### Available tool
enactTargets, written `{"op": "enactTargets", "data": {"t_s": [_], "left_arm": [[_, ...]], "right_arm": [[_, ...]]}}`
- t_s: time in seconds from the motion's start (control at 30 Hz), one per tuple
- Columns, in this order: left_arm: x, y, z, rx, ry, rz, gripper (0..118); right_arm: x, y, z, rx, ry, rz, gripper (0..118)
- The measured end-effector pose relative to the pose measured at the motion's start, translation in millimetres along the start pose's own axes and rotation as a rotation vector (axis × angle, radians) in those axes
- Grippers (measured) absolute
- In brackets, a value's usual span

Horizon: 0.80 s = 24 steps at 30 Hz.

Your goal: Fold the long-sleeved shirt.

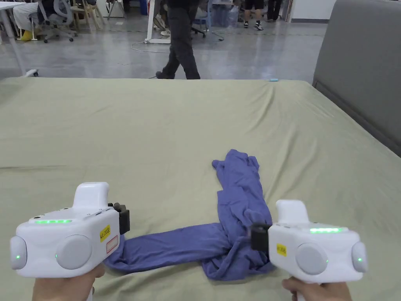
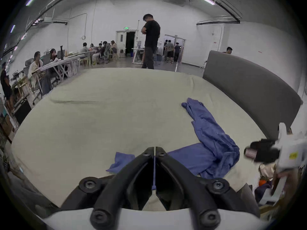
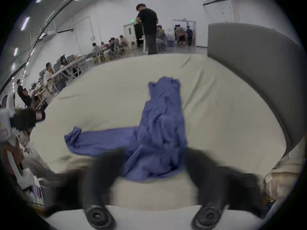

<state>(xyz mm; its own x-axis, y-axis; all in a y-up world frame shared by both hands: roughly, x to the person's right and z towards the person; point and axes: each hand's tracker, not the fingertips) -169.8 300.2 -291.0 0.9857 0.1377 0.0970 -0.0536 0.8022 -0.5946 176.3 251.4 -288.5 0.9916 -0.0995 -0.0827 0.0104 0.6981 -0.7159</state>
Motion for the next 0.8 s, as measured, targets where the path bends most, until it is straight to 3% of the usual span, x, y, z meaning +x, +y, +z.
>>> {"op": "enactTargets", "data": {"t_s": [0.03, 0.1, 0.27, 0.33, 0.37, 0.43, 0.47, 0.5, 0.53, 0.6, 0.67, 0.7, 0.73, 0.8], "left_arm": [[0.8, 0.7, -1.0, -0.003, 0.001, -0.002, 0], [0.1, 1.7, -6.9, -0.013, -0.005, -0.003, 0], [3.2, 6.2, -17.4, -0.036, -0.018, -0.019, 0], [5.3, 8.2, -20.1, -0.038, -0.026, -0.023, 0], [5.5, 8.3, -23.3, -0.044, -0.032, -0.023, 0], [8.2, 10.7, -27.5, -0.052, -0.041, -0.028, 0], [9.8, 12.4, -29.9, -0.058, -0.047, -0.035, 0], [12.4, 14.3, -34.9, -0.063, -0.056, -0.044, 0], [15.3, 17.4, -40.3, -0.071, -0.069, -0.052, 0], [24.1, 27.5, -55.2, -0.080, -0.105, -0.069, 0], [36.2, 44.1, -79.8, -0.100, -0.156, -0.088, 0], [46.2, 56.2, -95.0, -0.108, -0.178, -0.108, 7], [55.5, 68.3, -111.0, -0.106, -0.209, -0.114, 24], [72.5, 93.4, -151.4, -0.133, -0.233, -0.107, 71]], "right_arm": [[-10.3, -6.8, -8.3, -0.037, -0.001, 0.017, 112], [-22.2, -23.6, -21.8, -0.064, 0.004, 0.033, 102], [-47.7, -31.6, -62.3, -0.107, -0.033, 0.035, 97], [-57.6, -28.6, -81.0, -0.125, -0.128, 0.059, 94], [-58.3, -29.2, -87.6, -0.140, -0.181, 0.085, 81], [-57.7, -32.4, -97.4, -0.145, -0.266, 0.089, 28], [-53.1, -34.0, -96.3, -0.129, -0.223, 0.069, 17], [-47.6, -33.7, -92.7, -0.122, -0.164, 0.038, 10], [-45.0, -32.7, -89.8, -0.131, -0.174, 0.044, 7], [-42.4, -29.8, -81.4, -0.121, -0.159, 0.044, 3], [-35.3, -30.4, -67.1, -0.090, -0.116, -0.019, 2], [-34.0, -28.9, -61.5, -0.069, -0.111, -0.016, 2], [-31.6, -28.5, -56.4, -0.066, -0.114, -0.013, 2], [-25.6, -26.8, -47.7, -0.043, -0.100, -0.024, 2]]}}
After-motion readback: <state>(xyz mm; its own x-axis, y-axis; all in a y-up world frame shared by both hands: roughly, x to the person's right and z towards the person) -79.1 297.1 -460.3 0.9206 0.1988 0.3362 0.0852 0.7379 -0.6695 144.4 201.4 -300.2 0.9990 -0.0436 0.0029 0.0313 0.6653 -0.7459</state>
